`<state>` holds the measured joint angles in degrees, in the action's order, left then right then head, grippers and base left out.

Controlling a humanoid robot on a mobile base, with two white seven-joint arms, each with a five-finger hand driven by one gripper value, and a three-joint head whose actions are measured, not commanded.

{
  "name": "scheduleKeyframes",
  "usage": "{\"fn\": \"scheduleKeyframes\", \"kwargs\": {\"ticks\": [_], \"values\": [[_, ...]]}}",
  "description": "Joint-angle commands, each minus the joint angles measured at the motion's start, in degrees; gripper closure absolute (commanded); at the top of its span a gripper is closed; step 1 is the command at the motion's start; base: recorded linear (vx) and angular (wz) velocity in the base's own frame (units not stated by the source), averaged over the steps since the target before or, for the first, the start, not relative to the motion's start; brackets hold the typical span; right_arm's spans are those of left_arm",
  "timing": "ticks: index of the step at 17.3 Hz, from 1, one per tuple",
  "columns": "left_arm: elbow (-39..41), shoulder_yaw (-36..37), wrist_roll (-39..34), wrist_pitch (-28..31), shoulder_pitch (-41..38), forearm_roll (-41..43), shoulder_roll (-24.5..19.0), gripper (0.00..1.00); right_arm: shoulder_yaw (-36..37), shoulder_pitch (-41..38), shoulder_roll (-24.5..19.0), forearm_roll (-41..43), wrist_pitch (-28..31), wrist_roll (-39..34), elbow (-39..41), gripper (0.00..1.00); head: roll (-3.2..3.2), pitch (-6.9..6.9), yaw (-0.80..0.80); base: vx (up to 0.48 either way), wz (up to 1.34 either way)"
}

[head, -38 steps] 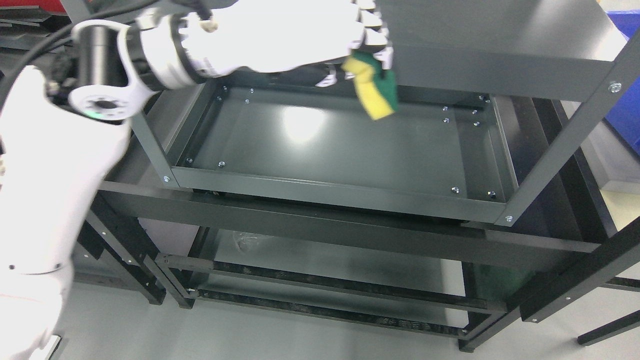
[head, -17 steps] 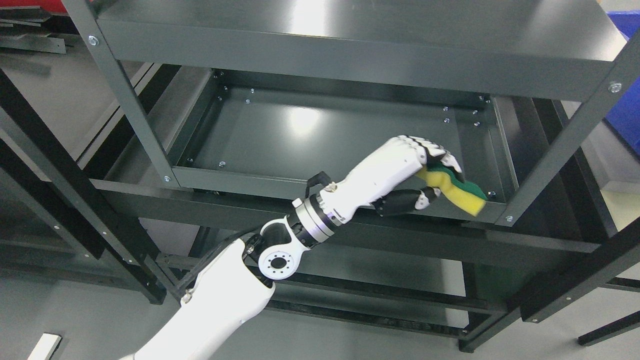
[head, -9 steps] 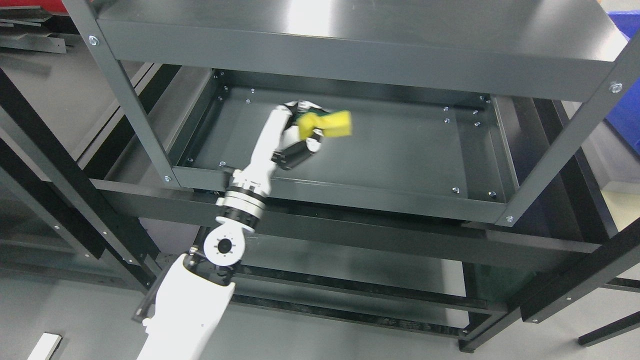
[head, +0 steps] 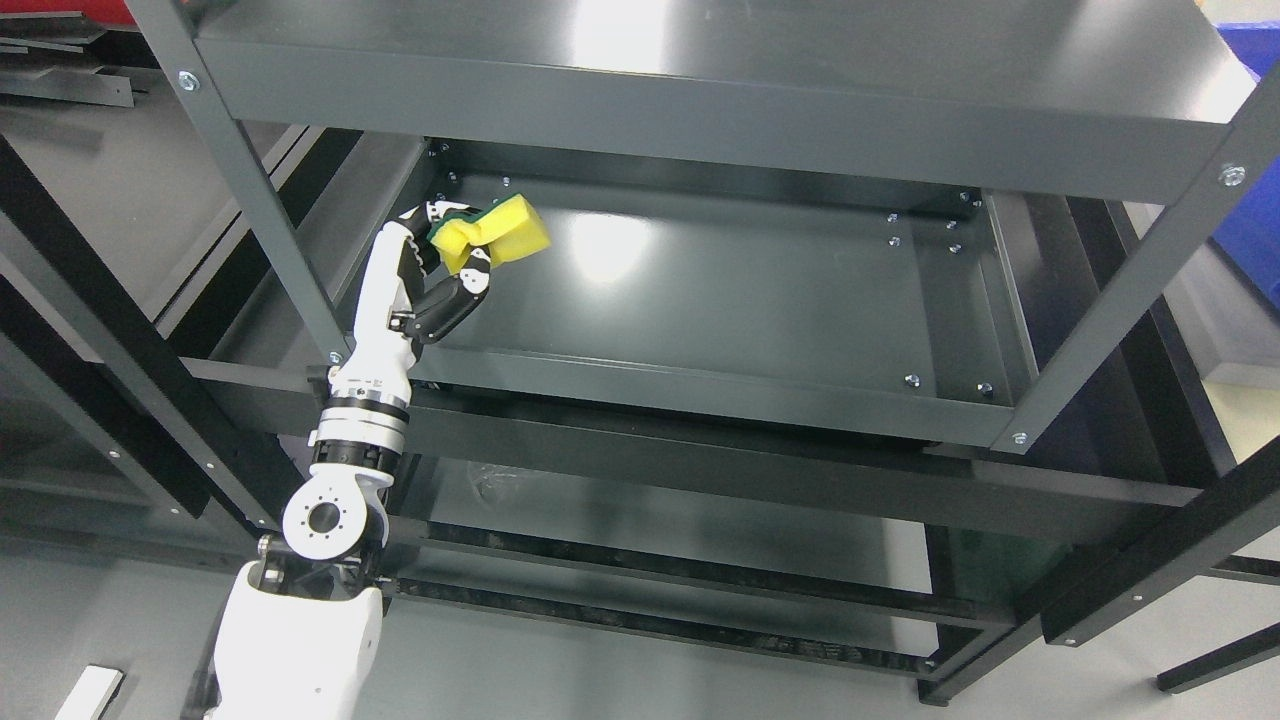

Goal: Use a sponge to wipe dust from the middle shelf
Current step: 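Withdraw the left hand holding the sponge out of the shelf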

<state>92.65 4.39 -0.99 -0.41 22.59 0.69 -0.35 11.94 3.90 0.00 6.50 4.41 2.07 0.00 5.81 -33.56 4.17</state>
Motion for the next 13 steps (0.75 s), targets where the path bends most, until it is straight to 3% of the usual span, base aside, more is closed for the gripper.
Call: {"fn": "scheduleKeyframes", "kwargs": {"ticks": [1, 13], "values": [[5.52, -3.95, 0.11, -2.22, -2.2, -2.27, -0.65, 1.0, 0.01, -0.03, 1.0, 0.0, -0.01, 0.03, 1.0, 0.0, 0.0, 0.0, 0.0, 0.0, 0.0], [5.52, -3.33, 0.37, -2.49, -2.46, -3.59, -0.65, 1.0, 0.01, -0.03, 1.0, 0.0, -0.01, 0.03, 1.0, 0.0, 0.0, 0.0, 0.0, 0.0, 0.0]]}}
